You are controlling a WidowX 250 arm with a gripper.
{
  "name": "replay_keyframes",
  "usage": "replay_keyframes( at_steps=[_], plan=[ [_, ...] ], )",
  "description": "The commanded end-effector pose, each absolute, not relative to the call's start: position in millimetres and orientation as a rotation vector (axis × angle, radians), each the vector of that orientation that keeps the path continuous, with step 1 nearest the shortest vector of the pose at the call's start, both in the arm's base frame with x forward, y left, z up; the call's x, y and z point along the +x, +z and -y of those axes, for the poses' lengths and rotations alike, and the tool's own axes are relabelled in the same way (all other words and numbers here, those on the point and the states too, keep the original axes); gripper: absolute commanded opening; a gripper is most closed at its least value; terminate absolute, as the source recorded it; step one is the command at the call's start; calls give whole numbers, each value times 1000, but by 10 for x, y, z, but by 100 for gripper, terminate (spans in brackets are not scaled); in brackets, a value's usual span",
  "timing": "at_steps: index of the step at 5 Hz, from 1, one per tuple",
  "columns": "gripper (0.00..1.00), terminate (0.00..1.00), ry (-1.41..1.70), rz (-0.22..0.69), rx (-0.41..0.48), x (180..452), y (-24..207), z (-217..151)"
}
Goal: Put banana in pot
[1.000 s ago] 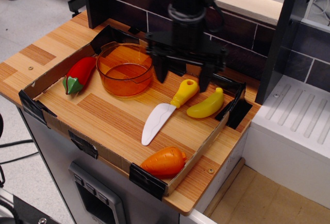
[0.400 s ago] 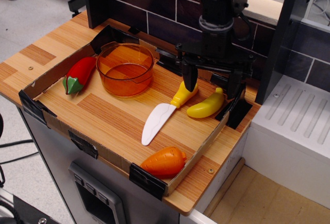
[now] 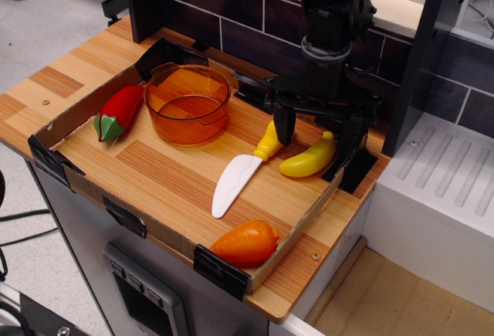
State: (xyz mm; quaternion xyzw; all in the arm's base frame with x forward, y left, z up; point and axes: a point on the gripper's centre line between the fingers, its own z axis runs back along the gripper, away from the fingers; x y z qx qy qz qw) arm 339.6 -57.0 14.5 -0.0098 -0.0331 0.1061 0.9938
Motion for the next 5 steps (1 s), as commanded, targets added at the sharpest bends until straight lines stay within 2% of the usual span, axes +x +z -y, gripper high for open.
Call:
replay_keyframes(
  at_steps=[1, 3, 4, 5],
  plan=[
    [100, 0, 270, 88, -44, 3440, 163, 701],
    [100, 0, 298, 53, -73, 3436, 99, 810],
    [0, 0, 323, 52, -98, 3438, 124, 825],
    [0, 0, 344, 59, -111, 3456, 231, 791]
  ],
)
